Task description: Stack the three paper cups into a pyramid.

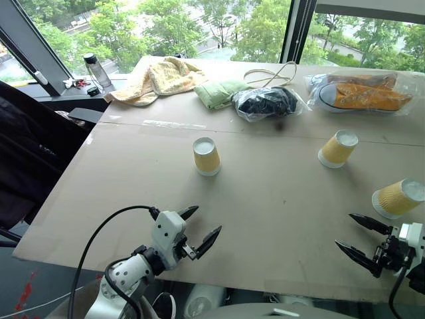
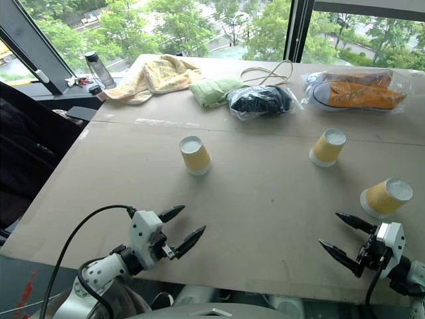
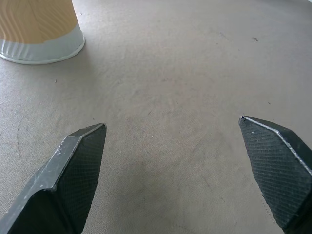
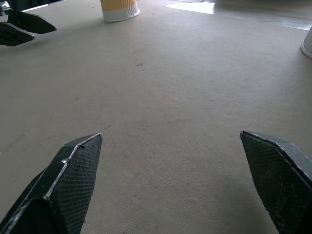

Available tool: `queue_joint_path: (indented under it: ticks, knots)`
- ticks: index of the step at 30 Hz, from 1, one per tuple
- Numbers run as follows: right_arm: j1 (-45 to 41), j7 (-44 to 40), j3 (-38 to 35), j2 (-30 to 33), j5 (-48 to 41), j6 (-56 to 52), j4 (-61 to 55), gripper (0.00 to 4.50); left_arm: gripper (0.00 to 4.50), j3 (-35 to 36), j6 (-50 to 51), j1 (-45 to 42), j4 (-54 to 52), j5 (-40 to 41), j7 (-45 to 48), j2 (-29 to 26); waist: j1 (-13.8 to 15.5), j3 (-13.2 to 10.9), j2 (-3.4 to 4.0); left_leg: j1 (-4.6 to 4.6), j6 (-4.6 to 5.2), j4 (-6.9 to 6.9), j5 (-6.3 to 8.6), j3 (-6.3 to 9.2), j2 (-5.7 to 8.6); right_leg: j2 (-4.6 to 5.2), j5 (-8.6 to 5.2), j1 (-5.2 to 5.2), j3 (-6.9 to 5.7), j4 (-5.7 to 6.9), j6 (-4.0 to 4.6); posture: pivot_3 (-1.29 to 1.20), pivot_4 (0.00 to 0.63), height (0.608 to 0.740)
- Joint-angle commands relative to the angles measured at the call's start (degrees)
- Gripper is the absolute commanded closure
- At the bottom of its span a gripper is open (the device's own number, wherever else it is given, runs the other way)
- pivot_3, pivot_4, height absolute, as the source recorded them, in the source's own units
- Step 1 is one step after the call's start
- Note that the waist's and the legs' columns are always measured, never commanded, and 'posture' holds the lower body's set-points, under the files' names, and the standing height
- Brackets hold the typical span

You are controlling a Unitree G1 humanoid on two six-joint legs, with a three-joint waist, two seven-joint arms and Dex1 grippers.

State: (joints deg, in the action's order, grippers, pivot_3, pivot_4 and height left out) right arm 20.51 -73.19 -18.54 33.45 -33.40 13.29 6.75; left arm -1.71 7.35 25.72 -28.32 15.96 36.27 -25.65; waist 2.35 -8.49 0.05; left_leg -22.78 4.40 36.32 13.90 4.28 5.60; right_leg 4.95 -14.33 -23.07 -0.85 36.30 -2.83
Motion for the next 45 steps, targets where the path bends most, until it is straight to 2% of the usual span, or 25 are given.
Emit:
queue_joint_path:
  ticks: [1, 4, 9, 18, 23, 29, 38, 45]
  knots:
    - [1.67, 1.96, -0.15, -0.22, -0.98, -1.87, -6.49, 0.02, 0.00, 0.68, -0.84, 0.10, -1.11, 0.88, 0.98, -0.82, 0.00, -0.01, 0.02, 0.00, 0.00, 0.00, 0.00, 0.00, 0.00, 0.00, 0.00, 0.00, 0.00, 0.00, 0.00, 0.00, 0.150, 0.740]
    - [3.43, 3.65, 0.68, -0.83, -0.60, -3.18, -11.28, 0.02, 0.00, 0.88, -0.84, -0.37, -0.31, 1.61, 2.67, -1.81, -0.03, -0.03, 0.05, 0.00, 0.00, 0.00, 0.00, 0.01, -0.01, -0.01, 0.00, 0.00, 0.00, 0.03, 0.00, 0.00, 0.150, 0.740]
    - [4.65, 4.29, 0.01, -0.76, -0.67, -3.83, -12.74, 0.02, 0.00, 1.18, -1.03, -0.65, -0.05, 1.93, 3.27, -2.25, 0.00, -0.04, 0.04, 0.00, 0.00, 0.03, 0.00, 0.00, 0.01, 0.00, 0.00, 0.01, 0.00, 0.03, 0.00, 0.00, 0.150, 0.740]
    - [3.41, 4.29, 0.66, -1.29, -0.93, -3.55, -13.41, 0.02, 0.00, 2.34, -1.76, -2.04, 0.12, 2.95, 2.78, -0.92, 0.00, -0.03, 0.04, 0.02, 0.00, 0.04, -0.01, 0.00, 0.01, -0.01, 0.03, 0.01, -0.01, 0.05, -0.04, 0.00, 0.150, 0.740]
    - [1.32, 4.98, 2.06, -1.05, -1.96, -5.54, -17.40, 0.02, 0.00, 4.88, -2.80, -3.82, 1.31, 4.09, 2.03, -0.25, -0.11, -0.03, 0.06, 0.06, -0.01, 0.05, -0.01, 0.01, 0.01, -0.03, 0.12, 0.00, -0.01, 0.14, -0.20, 0.00, 0.150, 0.740]
    - [-1.98, 6.77, 4.30, -1.00, -3.21, -9.02, -23.83, 0.02, 0.00, 9.88, -2.64, -12.97, 3.24, 6.55, -4.75, 4.67, 0.25, -0.03, 0.02, 0.06, -0.02, 0.23, -0.02, 0.00, 0.02, -0.03, 0.14, 0.02, -0.02, 0.24, -0.22, 0.00, 0.150, 0.740]
    - [-5.44, 10.57, 7.81, -2.29, -4.08, -12.28, -30.42, 0.02, 0.00, 5.95, -5.12, -28.57, 16.52, -1.33, -5.94, 5.02, 0.14, -0.02, -0.02, 0.07, -0.09, 0.40, -0.07, 0.02, 0.06, -0.07, 0.16, 0.00, -0.04, 0.47, -0.23, 0.00, 0.150, 0.740]
    - [-6.17, 11.46, 8.02, -2.68, -4.99, -12.72, -31.28, 0.02, 0.00, 4.35, -8.51, -34.27, 25.72, -4.42, -5.90, 5.96, -0.01, -0.01, -0.07, 0.06, -0.28, 0.43, -0.22, 0.02, 0.07, -0.07, 0.17, 0.00, -0.03, 0.49, -0.24, 0.00, 0.150, 0.740]
